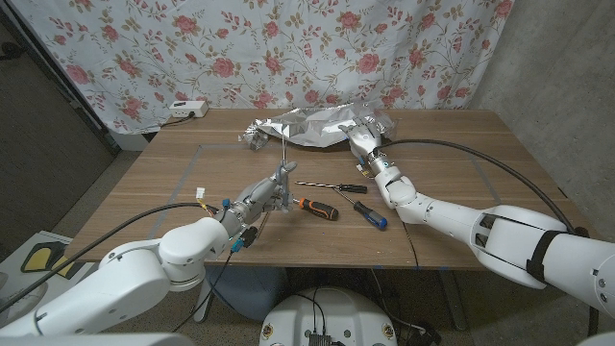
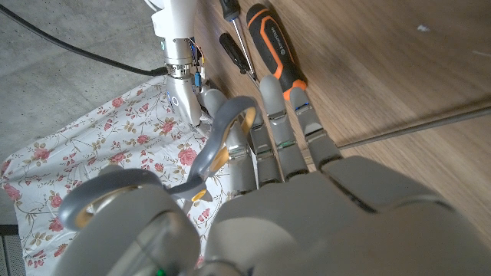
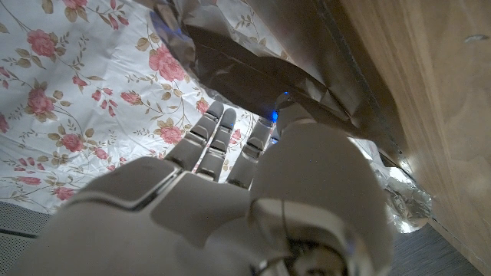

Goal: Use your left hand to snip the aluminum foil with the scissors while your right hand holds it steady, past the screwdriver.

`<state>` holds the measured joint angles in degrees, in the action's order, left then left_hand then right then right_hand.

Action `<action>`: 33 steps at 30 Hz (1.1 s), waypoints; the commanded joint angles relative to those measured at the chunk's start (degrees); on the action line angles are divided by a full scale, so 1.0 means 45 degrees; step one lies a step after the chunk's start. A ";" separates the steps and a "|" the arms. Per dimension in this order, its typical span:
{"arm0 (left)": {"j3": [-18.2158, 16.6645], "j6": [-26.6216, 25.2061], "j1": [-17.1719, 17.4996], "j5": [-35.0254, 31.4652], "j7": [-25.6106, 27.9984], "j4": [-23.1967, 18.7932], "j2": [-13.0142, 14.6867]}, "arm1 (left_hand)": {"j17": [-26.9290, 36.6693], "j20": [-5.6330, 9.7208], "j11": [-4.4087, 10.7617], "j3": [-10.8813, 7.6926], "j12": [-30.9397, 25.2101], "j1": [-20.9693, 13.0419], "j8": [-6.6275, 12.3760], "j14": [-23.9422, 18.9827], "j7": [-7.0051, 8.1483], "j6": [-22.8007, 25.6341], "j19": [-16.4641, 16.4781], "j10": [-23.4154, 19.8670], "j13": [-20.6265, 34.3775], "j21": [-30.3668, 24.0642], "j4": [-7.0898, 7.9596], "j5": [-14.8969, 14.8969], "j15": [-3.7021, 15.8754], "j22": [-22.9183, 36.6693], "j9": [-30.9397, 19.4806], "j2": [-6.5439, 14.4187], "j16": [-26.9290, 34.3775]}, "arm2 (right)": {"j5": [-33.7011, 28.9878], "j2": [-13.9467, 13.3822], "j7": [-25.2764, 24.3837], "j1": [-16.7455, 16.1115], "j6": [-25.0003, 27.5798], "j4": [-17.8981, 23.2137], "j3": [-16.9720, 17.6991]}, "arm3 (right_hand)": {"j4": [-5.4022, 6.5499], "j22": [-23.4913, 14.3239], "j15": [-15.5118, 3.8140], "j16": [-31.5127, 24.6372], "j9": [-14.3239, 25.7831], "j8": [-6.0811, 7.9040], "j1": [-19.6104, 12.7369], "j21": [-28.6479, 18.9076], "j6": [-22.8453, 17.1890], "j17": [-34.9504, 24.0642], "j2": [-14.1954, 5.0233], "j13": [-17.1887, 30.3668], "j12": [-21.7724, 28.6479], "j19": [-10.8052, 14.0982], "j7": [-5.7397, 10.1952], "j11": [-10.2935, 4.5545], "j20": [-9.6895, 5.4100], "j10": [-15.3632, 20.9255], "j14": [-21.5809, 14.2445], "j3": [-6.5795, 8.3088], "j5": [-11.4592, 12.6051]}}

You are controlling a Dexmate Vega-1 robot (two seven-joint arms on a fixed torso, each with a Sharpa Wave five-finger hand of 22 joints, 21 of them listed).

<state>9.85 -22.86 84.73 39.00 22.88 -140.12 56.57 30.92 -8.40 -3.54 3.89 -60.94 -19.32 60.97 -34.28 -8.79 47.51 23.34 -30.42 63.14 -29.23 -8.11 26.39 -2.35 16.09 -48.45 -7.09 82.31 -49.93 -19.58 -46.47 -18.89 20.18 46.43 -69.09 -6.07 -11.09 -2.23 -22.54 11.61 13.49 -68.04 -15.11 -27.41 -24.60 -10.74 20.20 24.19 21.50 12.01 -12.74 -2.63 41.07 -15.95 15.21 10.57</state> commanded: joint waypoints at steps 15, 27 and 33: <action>0.0919 0.0151 -0.1197 -0.0087 -0.0510 0.0513 -0.0305 | -0.0035 0.0029 0.0729 0.3435 -0.4674 -0.0156 -0.0083 -0.0039 -0.0042 0.0055 0.0102 -0.0779 0.0891 -0.0049 0.3532 -0.0018 0.0002 0.0138 -0.0106 0.0048 0.0086 | 0.1338 -0.1158 -0.1096 -0.1025 -0.0075 0.3093 0.1195 | -0.0053 -0.0086 -0.2444 -0.0222 0.0082 -0.0102 -0.0293 -0.0160 -0.0292 -0.0189 -0.0001 0.0105 0.0337 0.0155 -0.0029 0.0009 -0.0597 0.0482 -0.0514 0.0183 -0.0038; 0.1260 0.0341 -0.1784 0.0801 -0.1250 0.0958 -0.0468 | -0.0014 0.0033 0.0738 0.3459 -0.4624 -0.0071 -0.0185 -0.0042 -0.0050 0.0059 0.0105 -0.0810 0.0885 -0.0097 0.3577 -0.0030 0.0015 0.0233 -0.0132 0.0012 0.0123 | 0.1239 -0.1365 -0.1469 -0.1704 -0.0175 0.4045 0.1867 | -0.0070 -0.0108 -0.2456 -0.0276 0.0099 -0.0229 -0.0377 -0.0133 -0.0210 -0.0295 -0.0025 0.0108 0.0431 -0.0044 -0.0040 0.0016 -0.0488 0.0572 -0.0666 0.0228 -0.0040; 0.1402 0.0454 -0.2008 0.1242 -0.1592 0.1181 -0.0497 | -0.0023 0.0024 0.0705 0.3456 -0.4589 -0.0066 -0.0181 -0.0042 -0.0013 0.0024 0.0117 -0.0803 0.0854 -0.0098 0.3579 -0.0030 0.0008 0.0230 -0.0199 0.0009 0.0123 | 0.1199 -0.1422 -0.1718 -0.1974 -0.0304 0.4279 0.2113 | -0.0072 -0.0113 -0.2457 -0.0280 0.0104 -0.0252 -0.0404 -0.0131 -0.0190 -0.0314 -0.0049 0.0112 0.0448 -0.0074 -0.0039 0.0017 -0.0491 0.0582 -0.0680 0.0251 -0.0038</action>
<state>14.80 -21.61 77.77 41.73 18.15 -136.40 54.68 30.79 -8.19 -3.54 4.52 -60.94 -19.79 60.12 -34.28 -8.78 47.76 23.55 -30.41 63.13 -29.23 -6.99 26.40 -2.35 16.91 -48.95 -6.62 82.54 -44.51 -25.20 -52.44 -25.41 19.66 62.57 -61.99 -6.48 -11.34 -2.35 -23.53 11.87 12.49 -69.27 -15.48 -28.05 -25.92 -10.93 20.62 25.86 21.33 11.86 -12.73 -2.37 43.05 -18.26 15.75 10.57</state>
